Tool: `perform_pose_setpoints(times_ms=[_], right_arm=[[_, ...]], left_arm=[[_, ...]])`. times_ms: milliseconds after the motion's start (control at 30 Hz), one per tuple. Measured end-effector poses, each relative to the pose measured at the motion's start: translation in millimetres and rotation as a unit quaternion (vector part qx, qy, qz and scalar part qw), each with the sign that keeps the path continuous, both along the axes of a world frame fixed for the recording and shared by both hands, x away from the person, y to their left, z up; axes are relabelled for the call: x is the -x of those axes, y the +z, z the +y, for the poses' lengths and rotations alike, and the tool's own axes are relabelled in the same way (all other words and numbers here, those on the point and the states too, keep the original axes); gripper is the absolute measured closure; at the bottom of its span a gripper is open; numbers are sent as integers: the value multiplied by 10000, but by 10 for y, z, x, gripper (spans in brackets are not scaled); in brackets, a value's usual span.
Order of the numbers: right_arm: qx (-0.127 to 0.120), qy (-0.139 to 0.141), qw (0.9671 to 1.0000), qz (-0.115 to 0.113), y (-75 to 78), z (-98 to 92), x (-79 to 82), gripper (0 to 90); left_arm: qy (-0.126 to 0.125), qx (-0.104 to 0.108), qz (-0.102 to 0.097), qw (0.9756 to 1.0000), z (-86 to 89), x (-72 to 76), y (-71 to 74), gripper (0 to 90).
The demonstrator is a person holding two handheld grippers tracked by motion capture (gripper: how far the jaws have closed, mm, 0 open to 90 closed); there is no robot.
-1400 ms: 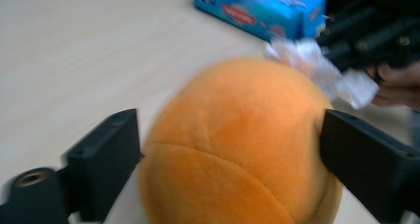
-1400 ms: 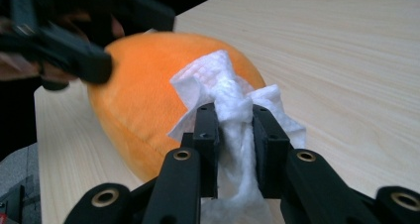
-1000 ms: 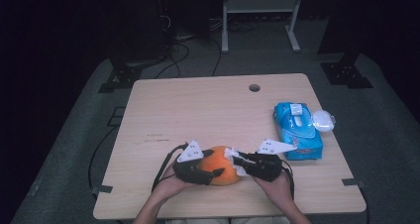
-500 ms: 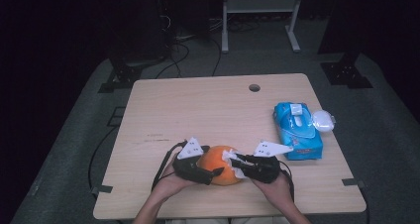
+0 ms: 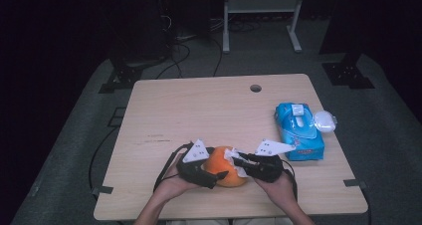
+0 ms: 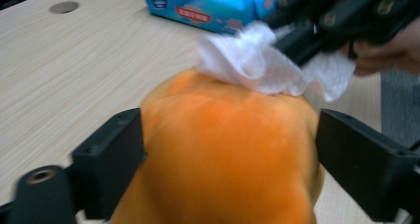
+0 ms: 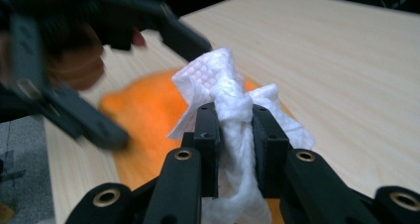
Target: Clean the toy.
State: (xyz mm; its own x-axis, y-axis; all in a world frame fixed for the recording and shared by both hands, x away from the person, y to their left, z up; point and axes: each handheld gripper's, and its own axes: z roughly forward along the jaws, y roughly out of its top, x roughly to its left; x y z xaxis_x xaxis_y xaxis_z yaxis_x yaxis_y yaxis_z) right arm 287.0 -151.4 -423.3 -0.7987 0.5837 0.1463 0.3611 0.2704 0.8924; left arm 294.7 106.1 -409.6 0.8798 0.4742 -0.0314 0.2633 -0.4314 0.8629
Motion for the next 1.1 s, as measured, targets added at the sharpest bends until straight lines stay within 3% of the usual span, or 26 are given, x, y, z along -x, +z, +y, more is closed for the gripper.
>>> perform_pose_setpoints(times_ms=[133, 233, 333, 367, 400, 467, 567, 600, 667, 733, 767, 833, 867, 967, 1033, 1100], right_arm=[[58, -83, 9999, 37, 30, -49, -23, 752], [53, -50, 10000, -45, 101, -44, 0, 752], [-200, 345, 9991, -149, 187, 38, 72, 751], [-83, 442, 9987, -255, 199, 97, 106, 750], [14, 492, 9983, -323, 202, 139, 129, 750], [53, 502, 9983, -306, 202, 126, 106, 751], [205, 195, 9993, -246, 204, 31, 56, 751], [124, 207, 9995, -195, 198, 11, 56, 751], [92, 341, 9990, -256, 196, 41, 95, 750], [-175, 722, 9970, -222, 206, 95, 126, 749], [-175, 817, 9962, -232, 216, 129, 140, 749], [-79, 779, 9965, -283, 219, 150, 129, 749], [-86, 689, 9974, -199, 210, 125, 108, 750], [148, 231, 9995, -145, 133, -23, 16, 750], [15, 84, 10000, 34, 62, -140, -42, 750], [-99, 57, 9999, 57, 28, -182, -52, 750]], left_arm=[[-76, 133, 491, 9987, 67, -65, -77, 152], [-166, 64, 315, 9993, 11, -34, -81, 233], [-316, -147, -25, 9994, -106, 49, -46, 248], [-361, -302, -132, 9988, -129, 78, -37, 247], [-345, -319, -171, 9987, -133, 91, -37, 246], [-363, -176, -114, 9991, -101, 83, -51, 247], [-412, -147, -124, 9990, -102, 81, -65, 250], [-425, -171, -135, 9989, -116, 85, -66, 250], [-458, -162, -149, 9987, -138, 91, -80, 249], [-495, -147, -140, 9986, -144, 95, -82, 250], [-479, -156, -129, 9986, -145, 96, -80, 250], [-468, -181, -66, 9987, -114, 84, -80, 252], [-458, -180, -21, 9988, -96, 77, -90, 254], [-431, -116, 118, 9989, -24, 56, -115, 253], [-415, 71, 187, 9989, -3, 44, -77, 214], [-345, 428, 123, 9984, 1, 25, -19, 169]])
